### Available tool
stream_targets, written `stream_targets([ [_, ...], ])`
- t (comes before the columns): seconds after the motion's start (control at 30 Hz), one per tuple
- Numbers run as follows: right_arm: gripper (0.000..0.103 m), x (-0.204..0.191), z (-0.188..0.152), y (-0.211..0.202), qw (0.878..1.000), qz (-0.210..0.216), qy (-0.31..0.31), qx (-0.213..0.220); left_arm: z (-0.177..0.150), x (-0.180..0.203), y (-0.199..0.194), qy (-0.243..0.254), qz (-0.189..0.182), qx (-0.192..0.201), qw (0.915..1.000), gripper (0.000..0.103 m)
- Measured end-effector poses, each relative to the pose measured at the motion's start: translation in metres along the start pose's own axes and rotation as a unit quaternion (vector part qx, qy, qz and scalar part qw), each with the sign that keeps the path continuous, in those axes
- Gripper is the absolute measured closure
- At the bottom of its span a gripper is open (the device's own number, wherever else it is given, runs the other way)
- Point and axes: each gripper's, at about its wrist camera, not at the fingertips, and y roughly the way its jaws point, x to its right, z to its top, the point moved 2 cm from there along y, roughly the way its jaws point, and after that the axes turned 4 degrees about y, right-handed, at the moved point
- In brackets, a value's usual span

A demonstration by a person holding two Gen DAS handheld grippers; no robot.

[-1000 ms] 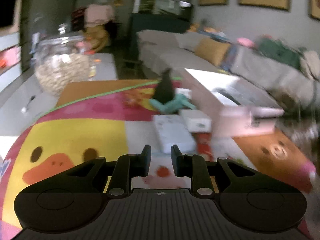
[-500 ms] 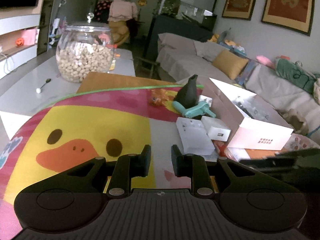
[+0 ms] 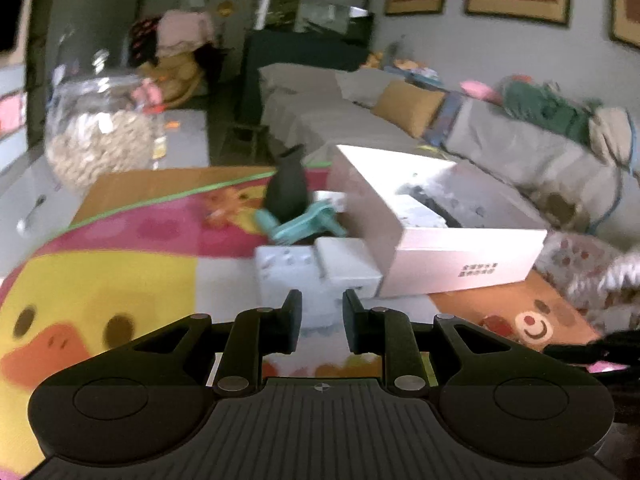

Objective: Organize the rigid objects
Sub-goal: 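Reach to the white square charger and grasp it with the left gripper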

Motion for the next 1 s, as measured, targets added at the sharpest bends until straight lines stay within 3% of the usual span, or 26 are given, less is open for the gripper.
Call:
stream_targets([
  [0.07,0.046,0.005,-0.002,-0.001,1.000,-0.001,0.014,0.012,0.001,0.011,0.010,0.033,0.027,-0.003,0.9991,0.079],
  [0.23,0.042,0.007,-0.008,-0.001,1.000,0.006,0.019,0.017,-0.002,0.030,0.031,0.101,0.050,-0.013,0.9935,0.075],
  [0.33,0.041,0.007,-0.009,-0.003,1.000,0.009,0.022,0.019,-0.005,0.033,0.040,0.156,0.092,-0.011,0.9834,0.073],
  [0.5,0.040,0.007,-0.009,-0.003,0.999,0.011,0.025,0.020,0.002,0.010,0.045,0.153,0.133,-0.025,0.9789,0.075],
  [0.53,0.039,0.006,-0.009,-0.002,0.999,0.011,0.024,0.019,0.006,0.006,0.045,0.143,0.129,-0.022,0.9811,0.075],
  [0.6,0.039,0.006,-0.010,-0.002,1.000,0.010,0.021,0.020,0.018,-0.004,0.042,0.096,0.078,-0.006,0.9923,0.074],
  [0.67,0.038,0.005,-0.010,-0.002,1.000,0.010,0.021,0.020,0.030,-0.011,0.048,0.050,0.041,-0.006,0.9979,0.074],
  [0.73,0.038,0.005,-0.010,-0.002,1.000,0.011,0.022,0.020,0.043,-0.013,0.065,0.036,0.035,-0.023,0.9985,0.074],
  [0.83,0.038,0.005,-0.011,-0.002,1.000,0.010,0.022,0.020,0.056,-0.017,0.096,0.032,0.055,-0.056,0.9964,0.075],
  [0.93,0.037,0.005,-0.011,-0.002,1.000,0.010,0.021,0.021,0.061,-0.021,0.117,0.027,0.036,-0.078,0.9959,0.078],
  [1.0,0.036,0.005,-0.011,-0.002,0.999,0.014,0.023,0.020,0.060,-0.018,0.124,0.049,0.019,-0.087,0.9948,0.079],
])
